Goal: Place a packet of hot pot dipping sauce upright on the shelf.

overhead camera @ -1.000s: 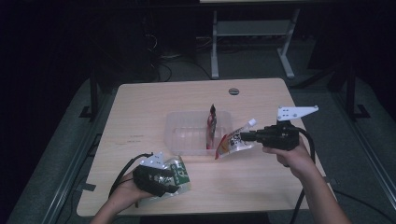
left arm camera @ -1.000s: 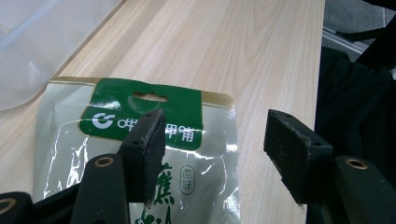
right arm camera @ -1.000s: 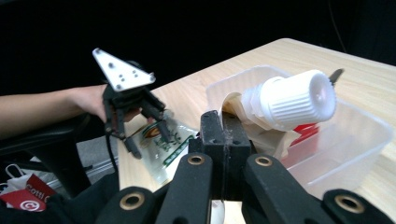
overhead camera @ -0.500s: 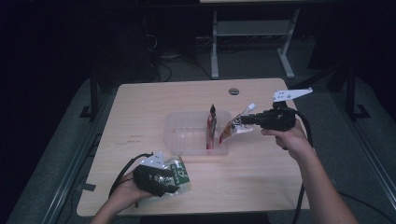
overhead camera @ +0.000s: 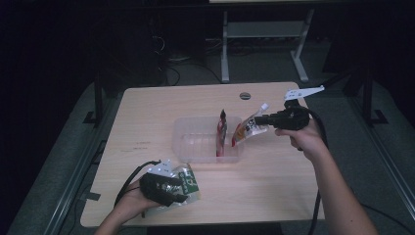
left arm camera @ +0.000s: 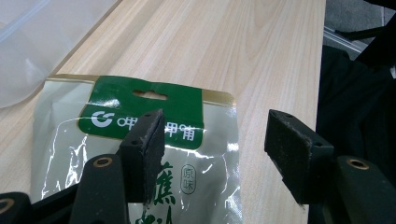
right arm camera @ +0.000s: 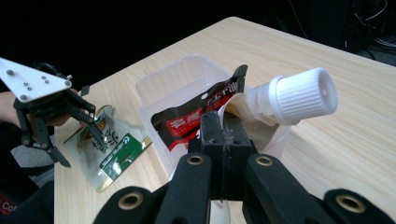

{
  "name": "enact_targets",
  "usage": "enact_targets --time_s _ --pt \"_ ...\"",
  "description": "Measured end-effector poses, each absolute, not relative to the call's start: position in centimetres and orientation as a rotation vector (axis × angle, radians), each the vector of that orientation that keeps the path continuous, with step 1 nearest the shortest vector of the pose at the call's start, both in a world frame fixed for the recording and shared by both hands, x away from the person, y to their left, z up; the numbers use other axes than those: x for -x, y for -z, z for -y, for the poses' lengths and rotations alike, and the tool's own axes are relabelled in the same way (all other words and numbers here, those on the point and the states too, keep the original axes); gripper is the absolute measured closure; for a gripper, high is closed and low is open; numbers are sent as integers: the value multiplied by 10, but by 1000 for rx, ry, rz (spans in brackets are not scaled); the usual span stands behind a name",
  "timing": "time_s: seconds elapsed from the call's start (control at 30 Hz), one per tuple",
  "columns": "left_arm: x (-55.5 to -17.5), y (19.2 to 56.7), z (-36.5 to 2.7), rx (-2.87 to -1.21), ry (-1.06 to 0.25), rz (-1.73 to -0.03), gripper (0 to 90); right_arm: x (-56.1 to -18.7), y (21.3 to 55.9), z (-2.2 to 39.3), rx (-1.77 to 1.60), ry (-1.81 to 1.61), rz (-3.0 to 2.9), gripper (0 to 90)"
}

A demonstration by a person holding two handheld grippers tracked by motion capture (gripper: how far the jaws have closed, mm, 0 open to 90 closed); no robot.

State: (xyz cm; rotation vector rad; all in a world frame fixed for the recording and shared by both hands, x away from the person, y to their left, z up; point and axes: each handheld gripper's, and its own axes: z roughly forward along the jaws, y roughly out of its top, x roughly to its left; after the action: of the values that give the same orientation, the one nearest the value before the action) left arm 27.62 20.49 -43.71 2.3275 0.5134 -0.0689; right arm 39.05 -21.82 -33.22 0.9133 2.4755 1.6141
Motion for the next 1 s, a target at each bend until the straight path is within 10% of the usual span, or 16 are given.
enact_targets --time_s 1.0 --pt "-276 438 -204 -2329 86 -512 374 -404 346 191 -925 -1521 -2540 895"
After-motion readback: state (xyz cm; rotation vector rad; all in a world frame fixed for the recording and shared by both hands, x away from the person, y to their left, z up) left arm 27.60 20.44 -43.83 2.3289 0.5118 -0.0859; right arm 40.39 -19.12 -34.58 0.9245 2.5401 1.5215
